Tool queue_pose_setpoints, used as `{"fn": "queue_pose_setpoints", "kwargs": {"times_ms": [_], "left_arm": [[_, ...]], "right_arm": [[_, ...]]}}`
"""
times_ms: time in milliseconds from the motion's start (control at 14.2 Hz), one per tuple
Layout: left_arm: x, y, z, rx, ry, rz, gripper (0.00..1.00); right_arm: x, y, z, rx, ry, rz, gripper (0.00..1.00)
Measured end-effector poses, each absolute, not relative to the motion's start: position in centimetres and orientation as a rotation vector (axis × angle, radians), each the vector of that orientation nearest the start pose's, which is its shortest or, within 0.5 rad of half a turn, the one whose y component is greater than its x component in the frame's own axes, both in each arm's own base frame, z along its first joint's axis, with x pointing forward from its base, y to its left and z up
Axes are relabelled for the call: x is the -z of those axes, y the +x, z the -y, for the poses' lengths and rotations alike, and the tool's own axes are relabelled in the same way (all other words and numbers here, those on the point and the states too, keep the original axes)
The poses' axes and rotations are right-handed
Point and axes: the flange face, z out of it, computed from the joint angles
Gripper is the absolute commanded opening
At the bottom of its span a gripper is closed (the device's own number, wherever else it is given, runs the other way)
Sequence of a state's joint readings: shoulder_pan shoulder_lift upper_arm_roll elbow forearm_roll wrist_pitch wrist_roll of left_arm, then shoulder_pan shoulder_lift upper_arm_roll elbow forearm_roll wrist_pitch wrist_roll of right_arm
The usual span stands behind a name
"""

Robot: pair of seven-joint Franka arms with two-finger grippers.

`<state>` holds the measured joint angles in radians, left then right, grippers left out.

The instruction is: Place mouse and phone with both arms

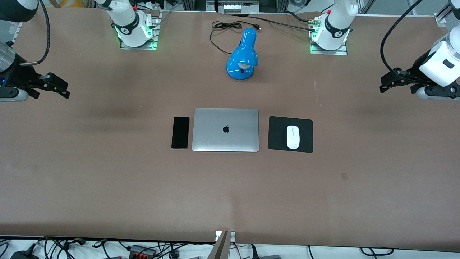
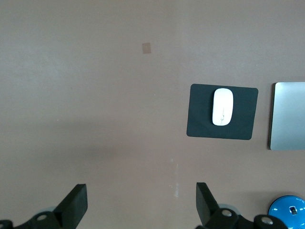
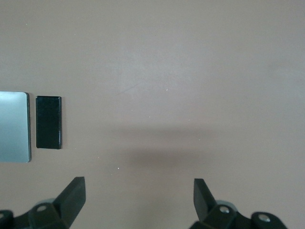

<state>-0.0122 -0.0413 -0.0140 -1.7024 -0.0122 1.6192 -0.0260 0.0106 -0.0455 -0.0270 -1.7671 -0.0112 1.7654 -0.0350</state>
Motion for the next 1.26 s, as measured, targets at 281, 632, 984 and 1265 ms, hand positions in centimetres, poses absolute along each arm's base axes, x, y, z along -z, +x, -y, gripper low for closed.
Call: {"fn": "queue_pose_setpoints", "kwargs": {"times_ms": [281, 632, 984, 1265], "left_arm": [[-58.91, 54.25, 1.58, -0.067, -3.151, 0.0, 1.0], [-58.91, 54.25, 1.6, -0.067, -3.151, -0.004, 1.0], [-58.91, 54.25, 1.61, -0.067, -3.151, -0.006, 1.0], [-58.91, 54.24, 1.69, -0.067, -3.151, -0.01, 1.0]], "right_arm": [[-57.36, 55.23, 1.62, 0.069, -3.153, 0.019, 1.0], [-57.38, 55.23, 1.21, 0.07, -3.153, 0.031, 1.0], [-57.47, 54.93, 1.29, 0.046, -3.153, 0.03, 1.0], [-57.72, 54.74, 1.22, 0.045, -3.153, 0.032, 1.0]]}}
